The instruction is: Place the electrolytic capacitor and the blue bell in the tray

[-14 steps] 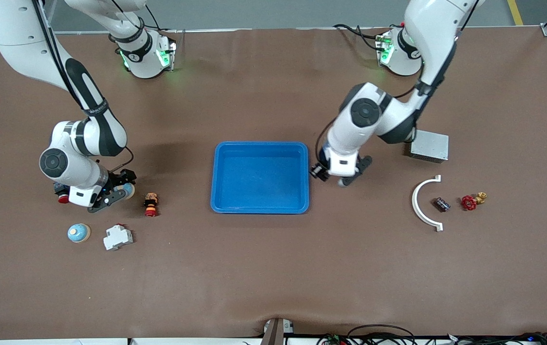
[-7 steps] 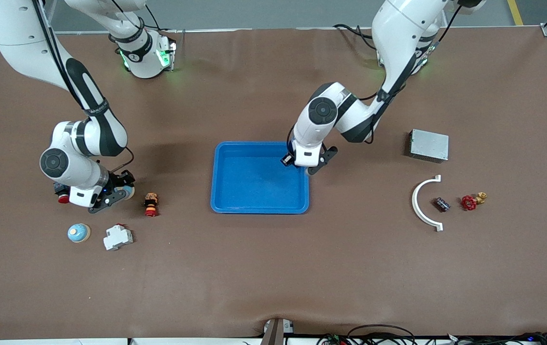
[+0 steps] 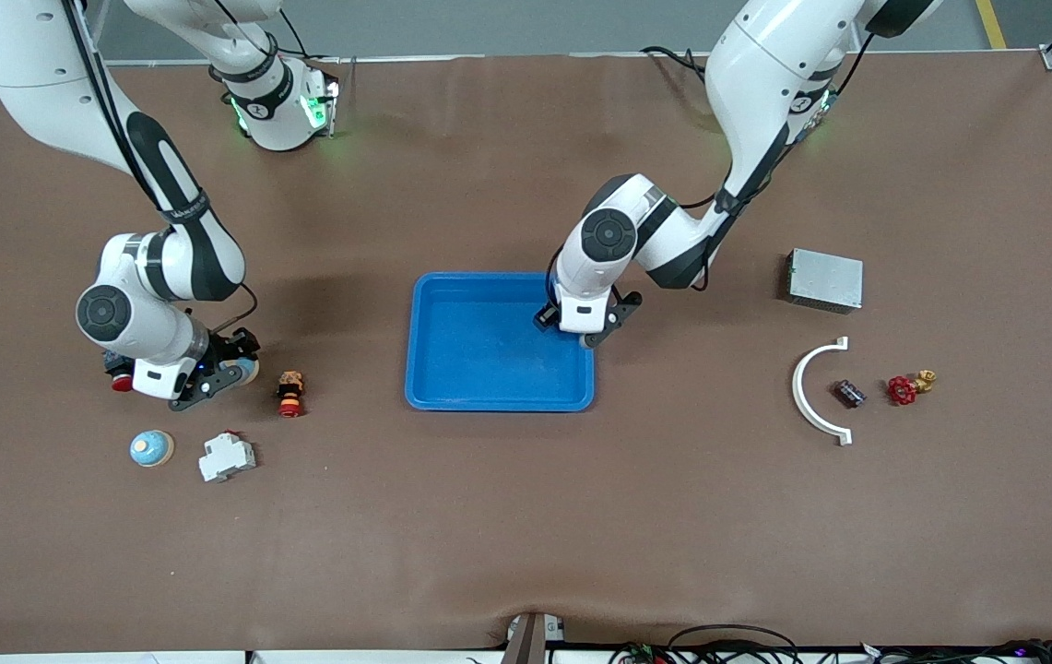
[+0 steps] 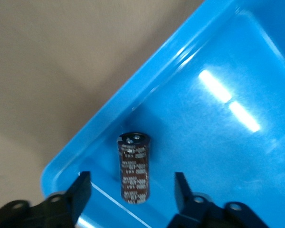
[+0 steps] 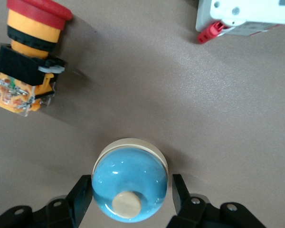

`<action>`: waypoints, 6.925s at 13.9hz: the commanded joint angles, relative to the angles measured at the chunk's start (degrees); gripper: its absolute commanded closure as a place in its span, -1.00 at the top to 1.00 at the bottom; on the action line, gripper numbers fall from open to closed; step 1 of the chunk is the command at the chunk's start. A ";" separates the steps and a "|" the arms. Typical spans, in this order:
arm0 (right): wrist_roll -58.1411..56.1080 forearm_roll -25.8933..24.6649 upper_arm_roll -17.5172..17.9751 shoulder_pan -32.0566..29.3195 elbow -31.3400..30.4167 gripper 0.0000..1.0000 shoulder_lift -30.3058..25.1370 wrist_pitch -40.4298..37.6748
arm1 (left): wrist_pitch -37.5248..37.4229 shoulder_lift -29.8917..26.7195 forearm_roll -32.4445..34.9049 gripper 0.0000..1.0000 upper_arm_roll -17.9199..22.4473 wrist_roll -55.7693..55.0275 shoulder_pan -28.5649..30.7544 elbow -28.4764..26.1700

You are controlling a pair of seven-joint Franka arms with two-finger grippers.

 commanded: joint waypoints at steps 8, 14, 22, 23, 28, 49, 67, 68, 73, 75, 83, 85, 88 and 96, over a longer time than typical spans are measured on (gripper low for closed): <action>-1.26 -0.71 0.53 -0.16 2.33 -0.55 -3.49 -7.79 | -22.84 -9.59 3.82 1.00 0.73 23.25 21.38 7.15; 21.26 2.02 0.89 9.65 9.99 -0.59 -13.52 -33.84 | -18.55 -7.83 12.34 0.98 0.64 47.52 39.50 -0.50; 59.26 9.49 0.80 32.07 9.99 -0.61 -12.05 -24.22 | -7.04 -1.68 15.61 0.54 0.64 48.52 44.70 -3.24; 62.08 9.49 0.80 33.74 9.90 -0.61 -10.82 -21.49 | -6.50 -1.24 15.60 0.53 0.73 47.99 44.70 -3.15; 65.27 9.93 0.80 37.01 9.99 -0.61 -4.58 -11.38 | -4.47 0.96 16.13 0.06 0.73 48.86 44.88 -3.15; 65.27 10.02 0.80 41.23 10.07 1.00 2.99 -7.58 | -20.39 0.51 15.25 -1.00 -14.39 2.66 26.36 11.53; -11.39 4.13 0.18 0.66 20.53 1.00 -8.63 -31.96 | -3.86 13.09 15.69 1.00 -7.54 -7.47 6.03 18.82; -17.11 4.13 0.18 -2.07 20.62 1.00 -6.44 -27.83 | -3.86 12.65 15.52 1.00 -7.54 -7.47 6.12 19.17; -32.45 3.95 0.10 -8.43 20.88 1.00 1.48 -12.26 | -10.50 8.87 15.69 1.00 -7.89 -6.51 9.10 23.29; -32.46 1.69 0.10 -8.08 21.15 1.00 2.99 -8.65 | -16.75 7.47 15.52 1.00 -8.32 -2.83 10.77 25.76; -34.21 -5.63 0.18 -8.69 27.03 1.00 10.10 -3.36 | -28.54 -4.30 14.02 1.00 -8.24 18.78 20.96 25.33; -34.13 -4.92 0.27 -9.39 27.04 1.00 12.04 -3.45 | -32.05 -6.68 14.02 1.00 -8.24 25.01 23.42 25.33; -34.22 -4.84 0.27 -10.01 26.95 1.00 13.71 -3.62 | -36.10 -10.10 14.02 1.00 -8.15 34.24 27.55 25.15; -34.04 -4.84 0.27 -9.83 28.80 1.00 15.65 -3.88 | -43.58 -19.68 13.76 1.00 -8.24 60.79 37.66 24.01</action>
